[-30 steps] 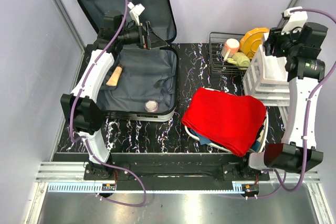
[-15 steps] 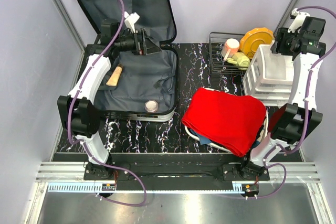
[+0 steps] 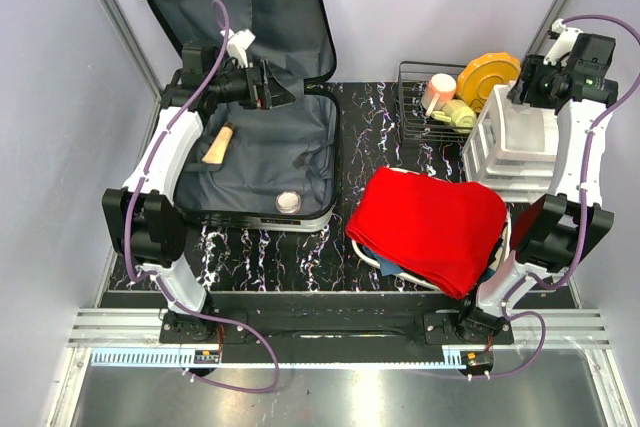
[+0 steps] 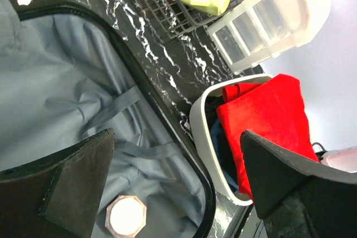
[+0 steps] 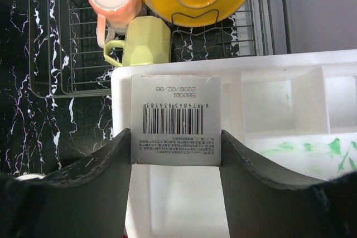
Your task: Open, take out, and arrange the luggage
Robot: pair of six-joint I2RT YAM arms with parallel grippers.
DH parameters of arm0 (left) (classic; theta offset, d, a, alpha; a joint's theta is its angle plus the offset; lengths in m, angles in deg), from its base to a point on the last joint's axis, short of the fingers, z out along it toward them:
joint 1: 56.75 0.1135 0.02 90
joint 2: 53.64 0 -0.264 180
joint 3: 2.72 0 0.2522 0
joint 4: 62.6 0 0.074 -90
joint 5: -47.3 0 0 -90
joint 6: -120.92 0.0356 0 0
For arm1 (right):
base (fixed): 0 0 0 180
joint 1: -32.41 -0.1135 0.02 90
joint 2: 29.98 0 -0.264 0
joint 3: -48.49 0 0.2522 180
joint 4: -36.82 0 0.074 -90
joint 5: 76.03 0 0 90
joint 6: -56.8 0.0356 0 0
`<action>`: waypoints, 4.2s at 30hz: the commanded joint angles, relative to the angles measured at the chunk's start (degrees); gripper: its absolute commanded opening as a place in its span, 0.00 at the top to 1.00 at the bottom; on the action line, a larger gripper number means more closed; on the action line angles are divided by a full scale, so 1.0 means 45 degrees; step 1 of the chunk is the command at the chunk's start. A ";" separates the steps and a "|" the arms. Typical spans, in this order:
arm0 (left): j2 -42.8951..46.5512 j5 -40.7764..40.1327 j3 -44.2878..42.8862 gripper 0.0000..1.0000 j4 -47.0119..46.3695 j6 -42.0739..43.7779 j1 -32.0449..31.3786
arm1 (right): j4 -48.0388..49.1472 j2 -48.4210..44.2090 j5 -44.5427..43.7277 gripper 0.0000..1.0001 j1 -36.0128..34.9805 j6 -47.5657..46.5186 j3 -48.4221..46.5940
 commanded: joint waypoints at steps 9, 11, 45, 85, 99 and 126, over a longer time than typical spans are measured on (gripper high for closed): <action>0.0104 -0.1366 0.0155 0.01 0.4485 0.4875 0.0263 | 0.0925 0.0462 0.0464 0.17 -0.0032 0.0328 -0.0811; 0.0260 -0.1347 0.0720 0.01 0.5030 0.6143 0.0224 | 0.0925 0.0423 0.0503 0.15 -0.0032 0.0366 -0.0888; -0.2101 -0.8083 0.5293 0.13 0.2926 0.9119 -0.3917 | 0.1081 -0.0611 0.3394 0.00 -0.0794 0.1597 -0.0928; 0.1902 -0.4627 0.0743 0.56 0.1968 0.7593 -0.3760 | 0.2819 0.2804 0.7825 0.05 -0.8371 0.4857 -0.2392; 0.1570 -0.4843 0.0372 0.56 0.1323 0.7847 -0.4327 | 0.2761 0.3099 1.0230 0.06 -0.9407 0.4605 -0.2256; 0.1218 -0.5624 0.0020 0.55 0.0932 0.8081 -0.4444 | -0.0442 0.5072 0.9702 0.45 -0.9798 0.3726 -0.5459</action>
